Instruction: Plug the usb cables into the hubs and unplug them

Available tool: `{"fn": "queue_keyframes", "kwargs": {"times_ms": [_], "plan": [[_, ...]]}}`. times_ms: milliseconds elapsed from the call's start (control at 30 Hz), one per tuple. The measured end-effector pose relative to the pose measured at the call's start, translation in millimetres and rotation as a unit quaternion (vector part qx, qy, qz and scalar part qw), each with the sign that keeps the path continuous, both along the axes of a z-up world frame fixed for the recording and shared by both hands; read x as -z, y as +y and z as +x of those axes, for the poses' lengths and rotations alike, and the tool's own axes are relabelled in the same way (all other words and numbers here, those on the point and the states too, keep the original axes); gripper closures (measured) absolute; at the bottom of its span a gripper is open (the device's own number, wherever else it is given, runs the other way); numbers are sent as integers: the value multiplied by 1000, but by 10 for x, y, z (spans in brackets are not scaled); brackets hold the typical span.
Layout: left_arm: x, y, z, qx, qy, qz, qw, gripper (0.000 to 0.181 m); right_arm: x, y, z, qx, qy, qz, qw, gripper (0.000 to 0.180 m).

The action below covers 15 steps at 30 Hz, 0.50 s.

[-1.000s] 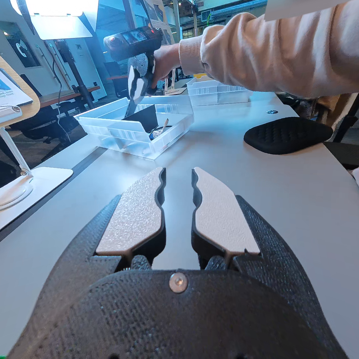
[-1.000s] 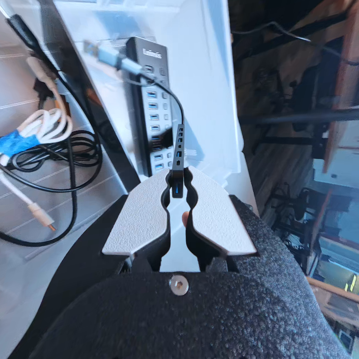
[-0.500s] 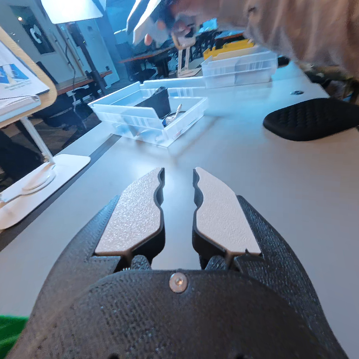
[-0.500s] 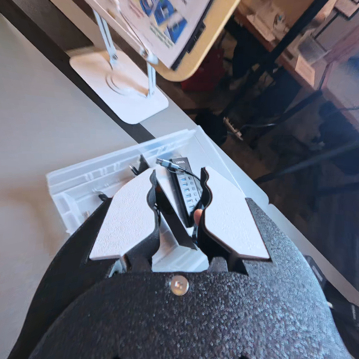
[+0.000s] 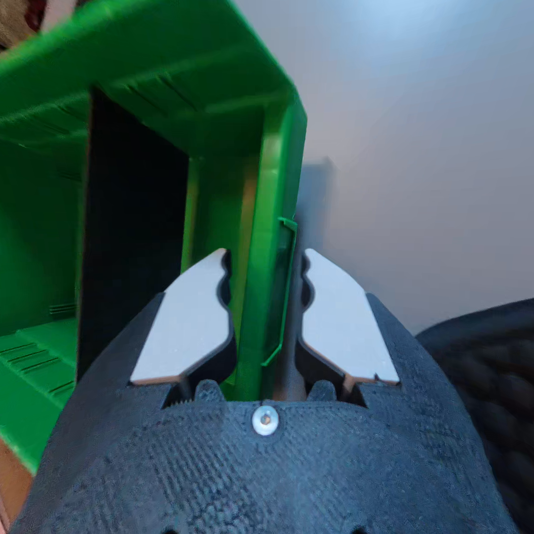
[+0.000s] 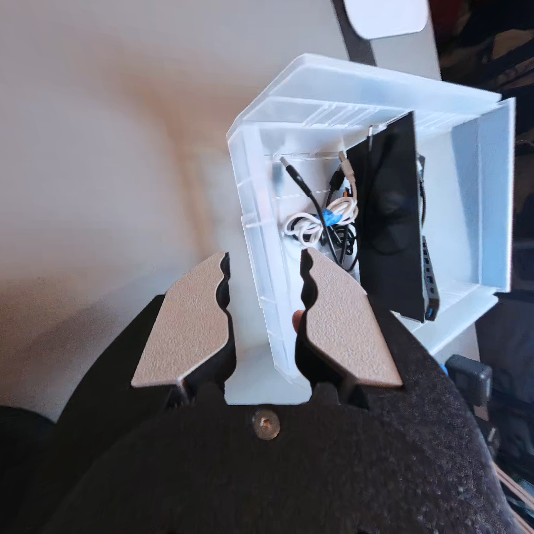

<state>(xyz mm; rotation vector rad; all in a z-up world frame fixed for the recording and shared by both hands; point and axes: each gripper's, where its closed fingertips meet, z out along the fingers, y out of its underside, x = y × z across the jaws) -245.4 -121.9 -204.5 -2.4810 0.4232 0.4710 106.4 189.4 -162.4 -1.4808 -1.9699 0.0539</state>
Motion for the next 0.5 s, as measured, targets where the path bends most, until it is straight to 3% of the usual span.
{"fn": "queue_keyframes", "kwargs": {"times_ms": [33, 133, 200, 300, 500], "plan": [[108, -5, -44, 3, 10, -14, 1000, 147, 98, 31, -39, -5, -26, 11, 1000, 130], [146, 96, -70, 23, 70, -20, 997, 149, 340, 184, -216, -32, -90, 60, 994, 130], [141, 190, 70, 54, 87, -24, 994, 150, 465, 152, -351, -80, -117, 68, 988, 145], [138, 356, 383, 119, 90, -16, 989, 149, 456, 76, -484, -119, -135, 124, 976, 145], [122, 707, 964, 240, 108, -2, 965, 146, 443, -513, -492, -184, -102, 133, 969, 143]]}}
